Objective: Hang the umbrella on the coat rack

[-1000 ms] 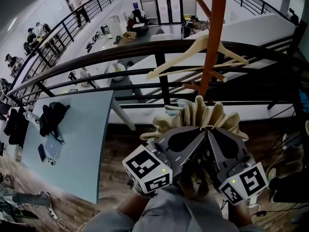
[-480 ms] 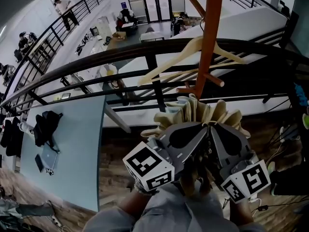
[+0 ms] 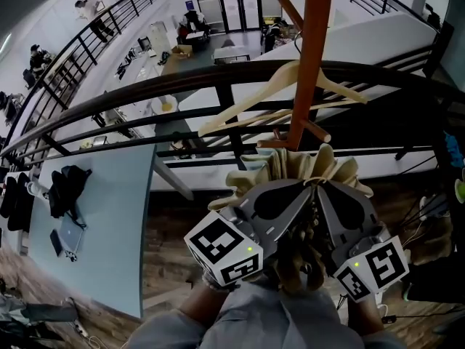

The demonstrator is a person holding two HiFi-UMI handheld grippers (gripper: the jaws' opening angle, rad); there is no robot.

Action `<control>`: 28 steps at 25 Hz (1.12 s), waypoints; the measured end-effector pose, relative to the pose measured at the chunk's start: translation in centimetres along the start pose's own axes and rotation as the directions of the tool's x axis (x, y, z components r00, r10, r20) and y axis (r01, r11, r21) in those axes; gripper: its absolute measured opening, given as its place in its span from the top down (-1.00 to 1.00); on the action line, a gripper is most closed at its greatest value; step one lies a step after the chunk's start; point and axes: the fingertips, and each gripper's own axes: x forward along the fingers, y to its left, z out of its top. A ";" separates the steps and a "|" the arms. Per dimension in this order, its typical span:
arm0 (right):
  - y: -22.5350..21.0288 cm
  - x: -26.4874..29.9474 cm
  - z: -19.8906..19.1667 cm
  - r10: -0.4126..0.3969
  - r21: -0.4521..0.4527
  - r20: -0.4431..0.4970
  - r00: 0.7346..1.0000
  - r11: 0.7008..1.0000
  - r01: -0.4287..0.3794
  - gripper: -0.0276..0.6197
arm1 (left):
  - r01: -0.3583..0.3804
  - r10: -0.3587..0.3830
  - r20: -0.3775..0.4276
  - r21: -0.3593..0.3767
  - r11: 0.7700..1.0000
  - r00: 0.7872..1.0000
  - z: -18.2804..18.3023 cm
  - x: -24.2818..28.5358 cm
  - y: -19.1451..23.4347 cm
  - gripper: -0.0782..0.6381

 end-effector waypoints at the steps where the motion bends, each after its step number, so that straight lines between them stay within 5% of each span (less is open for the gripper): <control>1: -0.2 0.1 0.1 0.007 -0.002 0.000 1.000 1.000 -0.007 0.90 | -0.007 0.007 0.004 0.003 1.000 1.000 0.1 0.2 0.1 0.76; 28: -6.9 3.5 1.0 0.189 0.053 0.014 0.982 0.980 -0.190 0.90 | -0.219 0.219 0.046 0.015 0.976 0.975 1.3 5.6 4.1 0.76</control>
